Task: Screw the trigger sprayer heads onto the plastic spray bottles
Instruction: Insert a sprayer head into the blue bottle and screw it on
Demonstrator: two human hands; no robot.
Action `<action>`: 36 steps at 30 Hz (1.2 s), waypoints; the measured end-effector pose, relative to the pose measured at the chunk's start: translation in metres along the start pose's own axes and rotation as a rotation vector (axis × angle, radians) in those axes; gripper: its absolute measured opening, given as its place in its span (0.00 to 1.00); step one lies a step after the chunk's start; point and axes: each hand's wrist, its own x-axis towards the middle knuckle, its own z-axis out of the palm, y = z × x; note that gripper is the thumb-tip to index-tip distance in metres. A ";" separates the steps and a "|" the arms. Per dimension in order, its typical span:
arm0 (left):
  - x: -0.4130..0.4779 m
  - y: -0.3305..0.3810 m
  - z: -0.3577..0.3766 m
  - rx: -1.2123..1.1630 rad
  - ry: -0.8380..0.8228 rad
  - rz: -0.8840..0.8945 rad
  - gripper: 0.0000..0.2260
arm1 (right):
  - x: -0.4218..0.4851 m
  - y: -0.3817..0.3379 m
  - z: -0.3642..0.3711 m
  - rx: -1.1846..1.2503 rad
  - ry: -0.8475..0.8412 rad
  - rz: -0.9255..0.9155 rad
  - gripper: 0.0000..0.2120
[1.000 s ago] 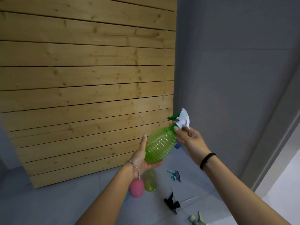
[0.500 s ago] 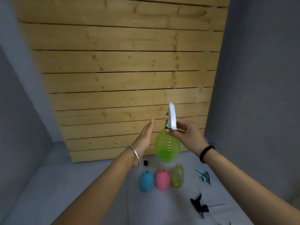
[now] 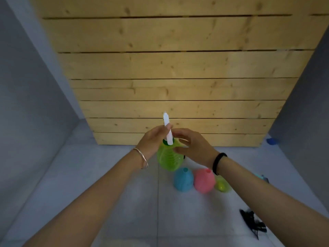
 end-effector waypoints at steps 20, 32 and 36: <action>0.054 -0.204 0.022 0.070 -0.078 -0.215 0.14 | 0.001 0.211 0.051 -0.167 0.021 0.417 0.17; 0.061 -0.222 0.021 0.051 -0.135 -0.218 0.27 | 0.004 0.227 0.057 -0.200 0.079 0.390 0.12; 0.059 -0.226 0.021 0.072 -0.133 -0.239 0.22 | 0.003 0.231 0.058 -0.163 0.076 0.386 0.12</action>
